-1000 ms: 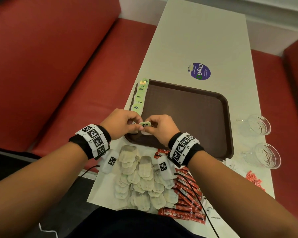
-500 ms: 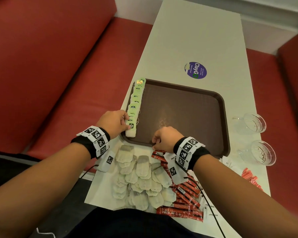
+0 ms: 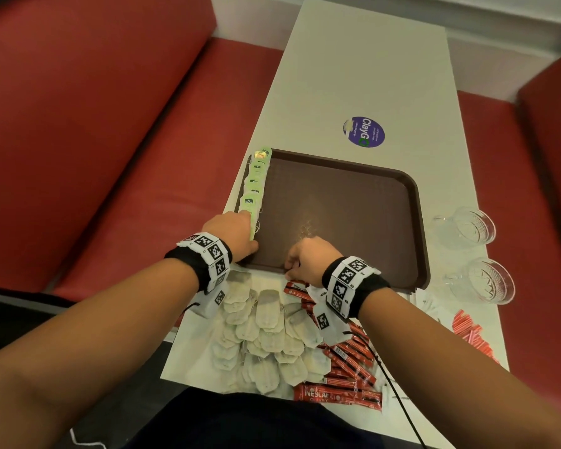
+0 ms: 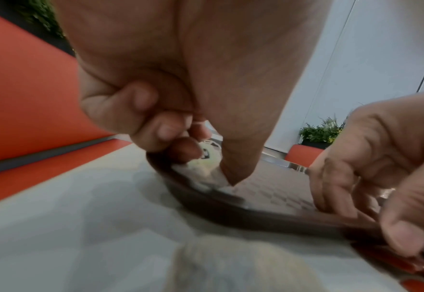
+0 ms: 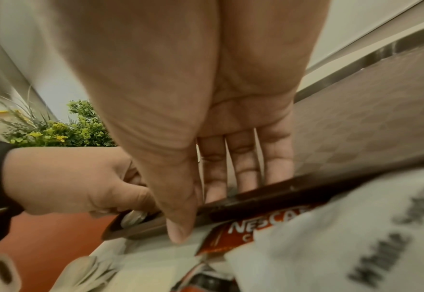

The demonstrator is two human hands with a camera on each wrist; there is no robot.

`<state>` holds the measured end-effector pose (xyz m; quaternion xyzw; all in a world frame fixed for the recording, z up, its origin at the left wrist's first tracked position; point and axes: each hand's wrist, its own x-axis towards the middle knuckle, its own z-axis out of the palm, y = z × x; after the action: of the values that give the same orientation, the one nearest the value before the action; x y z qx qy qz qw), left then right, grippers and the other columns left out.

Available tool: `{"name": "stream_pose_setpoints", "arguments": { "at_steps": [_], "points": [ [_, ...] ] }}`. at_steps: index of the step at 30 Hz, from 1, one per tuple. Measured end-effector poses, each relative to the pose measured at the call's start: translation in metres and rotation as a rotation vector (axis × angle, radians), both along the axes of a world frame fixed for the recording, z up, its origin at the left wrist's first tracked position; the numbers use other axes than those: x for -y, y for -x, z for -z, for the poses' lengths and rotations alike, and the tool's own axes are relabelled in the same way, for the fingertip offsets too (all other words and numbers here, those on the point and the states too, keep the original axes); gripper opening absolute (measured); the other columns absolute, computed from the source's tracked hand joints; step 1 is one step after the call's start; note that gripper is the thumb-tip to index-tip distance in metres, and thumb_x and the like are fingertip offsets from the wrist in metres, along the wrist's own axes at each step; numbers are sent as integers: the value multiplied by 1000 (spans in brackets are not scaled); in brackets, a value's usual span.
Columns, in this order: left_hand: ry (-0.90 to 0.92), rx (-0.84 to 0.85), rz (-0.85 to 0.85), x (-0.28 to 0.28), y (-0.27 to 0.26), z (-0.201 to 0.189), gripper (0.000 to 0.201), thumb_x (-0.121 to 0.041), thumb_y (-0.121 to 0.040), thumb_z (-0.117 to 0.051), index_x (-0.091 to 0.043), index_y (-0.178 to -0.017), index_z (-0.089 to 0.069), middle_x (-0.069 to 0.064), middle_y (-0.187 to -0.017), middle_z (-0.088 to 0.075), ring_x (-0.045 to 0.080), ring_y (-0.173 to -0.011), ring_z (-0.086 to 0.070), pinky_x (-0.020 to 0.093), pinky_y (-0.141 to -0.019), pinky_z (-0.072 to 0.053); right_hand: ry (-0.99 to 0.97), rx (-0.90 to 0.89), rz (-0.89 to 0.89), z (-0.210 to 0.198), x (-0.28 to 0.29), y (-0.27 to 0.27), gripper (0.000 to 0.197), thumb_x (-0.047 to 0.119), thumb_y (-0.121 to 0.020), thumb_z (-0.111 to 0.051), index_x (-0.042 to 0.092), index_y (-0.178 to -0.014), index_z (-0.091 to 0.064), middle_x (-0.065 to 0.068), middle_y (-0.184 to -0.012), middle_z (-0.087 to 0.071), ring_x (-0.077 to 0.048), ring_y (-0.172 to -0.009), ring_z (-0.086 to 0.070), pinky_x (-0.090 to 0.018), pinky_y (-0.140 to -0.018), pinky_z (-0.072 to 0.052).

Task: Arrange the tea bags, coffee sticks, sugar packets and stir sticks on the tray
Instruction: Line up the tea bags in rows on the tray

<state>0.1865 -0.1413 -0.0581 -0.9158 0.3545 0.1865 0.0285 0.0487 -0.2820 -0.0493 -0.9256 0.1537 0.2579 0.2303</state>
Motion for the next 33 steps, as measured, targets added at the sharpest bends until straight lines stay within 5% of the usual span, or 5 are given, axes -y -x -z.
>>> {"name": "stream_pose_setpoints", "arguments": {
  "at_steps": [9,18,23,28,33],
  "points": [
    [177,-265,261,-40,6,-21,12,-43,-87,-68,-32,-89,-62,-12,-82,-64,10,-79,-61,30,-71,-50,22,135,-199,-6,-18,10,31,41,-81,-74,26,-108,-67,6,-96,-56,-15,-86,-53,-29,-73,-45],
    [37,-311,373,-85,20,-10,48,-49,-71,-83,-35,-112,-63,-19,-114,-47,2,-90,-48,22,-76,-39,-70,12,-349,-6,-46,23,47,48,-71,-84,22,-108,-72,7,-109,-66,-16,-97,-62,-31,-84,-53],
    [40,-260,405,-87,25,-9,33,-40,-78,-75,-35,-109,-64,-18,-115,-48,0,-84,-47,20,-73,-37,-26,13,-376,-4,-48,25,40,41,-75,-81,25,-109,-70,8,-109,-64,-17,-100,-59,-37,-89,-53],
    [95,-246,399,-86,26,-13,10,-38,-83,-67,-36,-93,-68,-21,-104,-58,-13,-73,-45,10,-64,-30,-65,69,-340,-4,-47,29,19,28,-83,-68,22,-100,-70,4,-105,-68,-20,-98,-61,-40,-88,-54],
    [216,-240,295,-80,22,-25,6,-39,-93,-62,-37,-95,-67,-20,-73,-62,3,-67,-57,25,-64,-44,-127,250,-214,-10,-43,31,14,27,-83,-63,13,-83,-63,-2,-86,-63,-22,-79,-58,-40,-74,-53]
  ]
}}
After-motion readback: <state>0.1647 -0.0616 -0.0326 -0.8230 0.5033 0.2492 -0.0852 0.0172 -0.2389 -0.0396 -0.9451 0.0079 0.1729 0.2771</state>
